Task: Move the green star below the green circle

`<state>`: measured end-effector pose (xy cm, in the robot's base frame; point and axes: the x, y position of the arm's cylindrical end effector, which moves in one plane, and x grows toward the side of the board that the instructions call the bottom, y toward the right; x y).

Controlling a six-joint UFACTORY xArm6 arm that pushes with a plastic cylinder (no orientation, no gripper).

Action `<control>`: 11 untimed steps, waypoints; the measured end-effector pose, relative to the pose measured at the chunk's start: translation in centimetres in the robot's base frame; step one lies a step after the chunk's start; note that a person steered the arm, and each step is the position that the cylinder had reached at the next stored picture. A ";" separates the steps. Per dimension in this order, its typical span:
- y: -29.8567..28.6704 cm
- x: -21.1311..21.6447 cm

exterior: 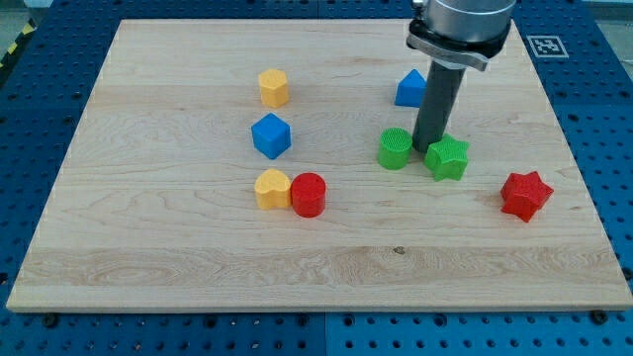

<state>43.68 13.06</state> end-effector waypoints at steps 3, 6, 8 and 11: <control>3.6 -1.3; 2.7 1.8; 2.4 4.6; 0.1 8.4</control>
